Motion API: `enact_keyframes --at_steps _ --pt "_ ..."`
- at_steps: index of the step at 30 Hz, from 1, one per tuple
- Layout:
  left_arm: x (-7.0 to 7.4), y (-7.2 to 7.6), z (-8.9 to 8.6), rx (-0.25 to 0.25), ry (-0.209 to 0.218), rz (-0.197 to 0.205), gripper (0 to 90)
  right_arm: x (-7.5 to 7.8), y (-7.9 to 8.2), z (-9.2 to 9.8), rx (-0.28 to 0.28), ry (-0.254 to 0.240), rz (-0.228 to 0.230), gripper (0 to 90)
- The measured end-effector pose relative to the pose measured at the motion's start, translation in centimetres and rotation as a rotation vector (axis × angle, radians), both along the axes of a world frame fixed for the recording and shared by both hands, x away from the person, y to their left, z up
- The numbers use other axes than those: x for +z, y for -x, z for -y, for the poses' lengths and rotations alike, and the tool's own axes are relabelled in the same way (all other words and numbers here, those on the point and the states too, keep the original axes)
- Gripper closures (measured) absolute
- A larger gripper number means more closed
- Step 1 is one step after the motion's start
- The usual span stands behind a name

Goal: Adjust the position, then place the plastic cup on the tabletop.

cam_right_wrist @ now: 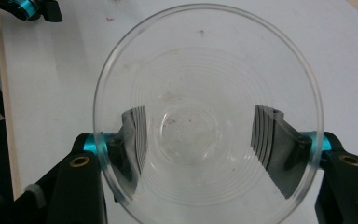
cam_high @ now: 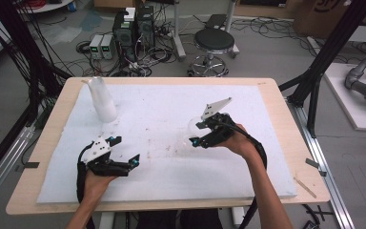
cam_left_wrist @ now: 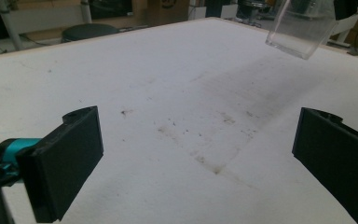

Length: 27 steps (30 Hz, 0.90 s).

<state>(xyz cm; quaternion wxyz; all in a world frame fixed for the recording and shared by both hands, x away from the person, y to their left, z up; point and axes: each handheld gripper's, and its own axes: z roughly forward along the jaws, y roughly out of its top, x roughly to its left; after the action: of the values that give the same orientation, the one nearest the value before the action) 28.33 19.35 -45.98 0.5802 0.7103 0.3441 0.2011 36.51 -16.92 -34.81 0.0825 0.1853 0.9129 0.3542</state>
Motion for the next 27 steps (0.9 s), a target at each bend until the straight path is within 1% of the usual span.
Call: enact_keyframes --at_steps 1,3,10,15,17,18,23,25,27 --pt "-0.1 0.0 0.0 0.000 0.005 -0.007 1.7 0.0 0.0 0.0 0.000 -0.002 0.001 37.1" --pt "-0.2 0.0 -0.1 0.006 -0.003 -0.008 1.7 0.0 0.1 0.1 0.004 0.002 0.003 37.1" --pt "0.2 0.0 -0.3 0.015 0.008 0.015 1.7 0.2 0.2 0.2 0.001 -0.007 0.011 37.2" --pt "0.0 0.0 -0.5 0.026 0.000 0.022 1.7 0.2 0.1 0.4 -0.018 -0.007 0.011 37.4" --pt "-0.2 0.0 -0.5 0.029 -0.007 0.023 1.7 0.2 0.0 0.5 -0.014 -0.008 0.012 37.4" --pt "-0.3 -0.1 -0.5 0.030 -0.001 0.020 1.7 0.1 -0.1 0.4 -0.021 -0.005 0.004 37.3" --pt "-0.6 -0.2 -0.7 0.027 -0.001 0.023 1.7 -0.4 -0.6 0.2 -0.036 0.023 0.006 37.4" --pt "-0.8 -0.2 -0.9 0.019 -0.001 0.018 1.7 -0.6 -0.7 0.0 -0.046 0.046 0.010 37.4" --pt "-0.9 -0.2 -1.0 0.020 0.010 0.012 1.7 -0.8 -0.9 -0.1 -0.048 0.052 0.008 37.4"
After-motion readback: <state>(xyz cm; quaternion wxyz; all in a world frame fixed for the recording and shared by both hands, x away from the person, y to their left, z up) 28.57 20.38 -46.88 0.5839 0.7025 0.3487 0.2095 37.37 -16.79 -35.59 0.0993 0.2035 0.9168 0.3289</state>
